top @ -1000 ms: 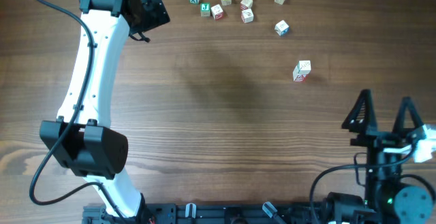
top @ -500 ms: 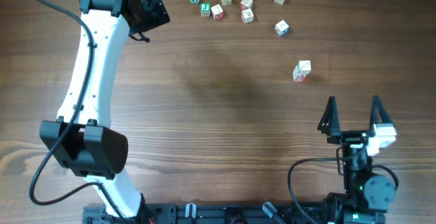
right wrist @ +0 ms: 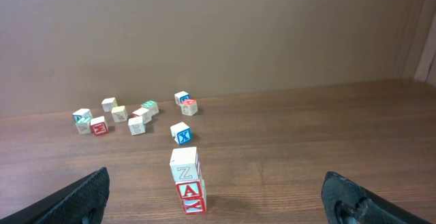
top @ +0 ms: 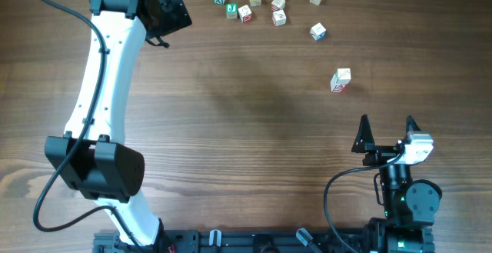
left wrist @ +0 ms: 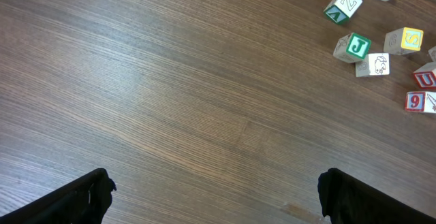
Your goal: Form a tower
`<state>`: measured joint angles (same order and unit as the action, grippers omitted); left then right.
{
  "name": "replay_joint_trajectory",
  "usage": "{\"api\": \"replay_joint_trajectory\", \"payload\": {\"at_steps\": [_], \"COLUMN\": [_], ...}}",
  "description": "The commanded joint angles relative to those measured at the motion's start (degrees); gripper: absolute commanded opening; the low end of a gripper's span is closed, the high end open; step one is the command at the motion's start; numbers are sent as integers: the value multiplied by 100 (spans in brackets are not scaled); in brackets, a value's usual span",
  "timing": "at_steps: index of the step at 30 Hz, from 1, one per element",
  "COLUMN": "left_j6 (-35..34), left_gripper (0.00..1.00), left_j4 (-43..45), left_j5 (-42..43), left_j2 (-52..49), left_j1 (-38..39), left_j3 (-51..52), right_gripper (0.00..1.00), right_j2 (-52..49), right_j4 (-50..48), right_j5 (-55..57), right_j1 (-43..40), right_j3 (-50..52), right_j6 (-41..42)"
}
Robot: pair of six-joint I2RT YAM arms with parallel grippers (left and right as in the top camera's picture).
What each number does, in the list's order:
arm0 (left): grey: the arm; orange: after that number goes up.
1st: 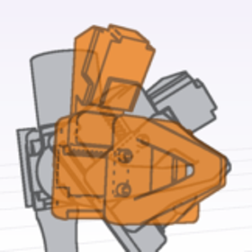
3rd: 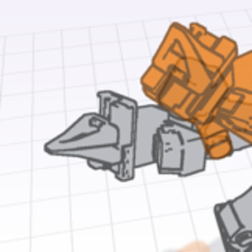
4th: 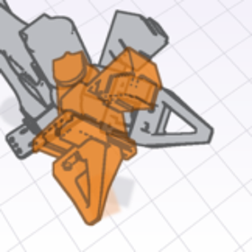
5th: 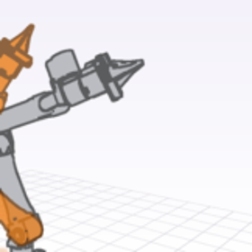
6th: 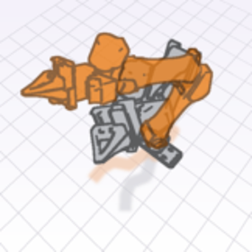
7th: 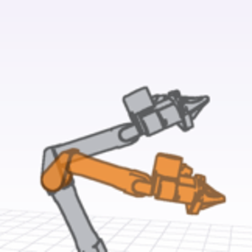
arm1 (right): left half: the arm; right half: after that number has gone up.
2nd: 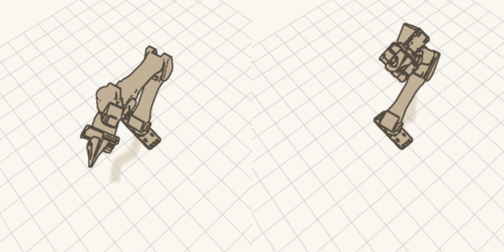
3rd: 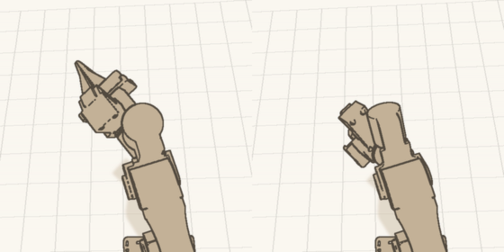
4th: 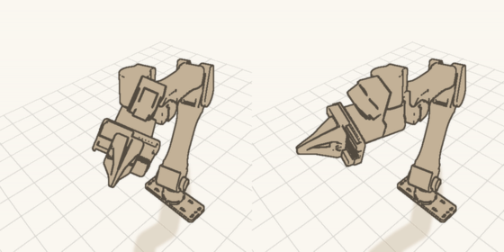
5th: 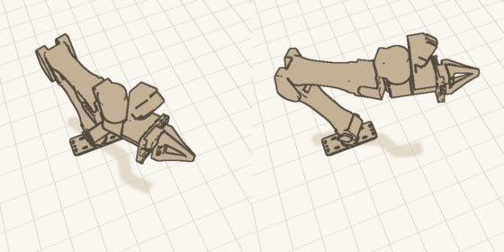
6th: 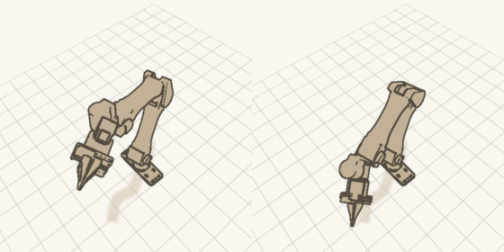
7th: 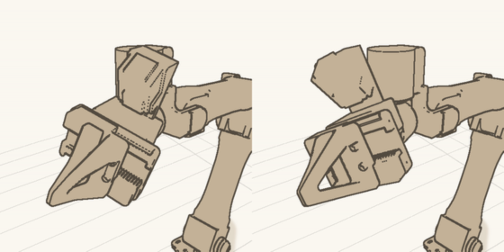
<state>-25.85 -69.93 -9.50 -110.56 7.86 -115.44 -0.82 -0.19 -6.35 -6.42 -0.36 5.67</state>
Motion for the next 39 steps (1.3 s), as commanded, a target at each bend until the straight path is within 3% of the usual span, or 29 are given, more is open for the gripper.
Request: {"api": "replay_joint_trajectory", "payload": {"at_steps": [1,9,12,17,23,25,28,32,34,39], "left_j6": [-13,2,87,1209,1211,1211,1054,566,570,942], "left_gripper": [100,100,100,100,100,100,100,100,100,100], "left_j4": [2,-120,911,2063,3456,4271,5864,7112,7263,7187], "left_j5": [26,129,120,146,-179,116,817,1207,1335,1263], "left_j2": [133,94,153,815,3368,4277,6264,8212,8907,9501], "left_j1": [-11,-11,98,358,74,-92,-507,-907,-997,-1001], "left_j3": [2,4,20,286,3316,4688,7556,9912,10461,10810], "right_gripper": [100,100,100,100,100,100,100,100,100,100], "right_j2": [61,61,61,61,61,61,61,55,55,55], "right_j4": [-11,-11,-11,-11,-11,-11,-11,-11,-11,-11], "right_j5": [76,76,76,76,76,76,76,76,76,76], "right_j1": [31,31,31,31,31,31,31,31,31,31], "right_j3": [7,7,7,7,7,7,7,7,7,7], "right_j6": [-103,-105,-105,-103,-103,-105,-103,-105,-103,-105]}}
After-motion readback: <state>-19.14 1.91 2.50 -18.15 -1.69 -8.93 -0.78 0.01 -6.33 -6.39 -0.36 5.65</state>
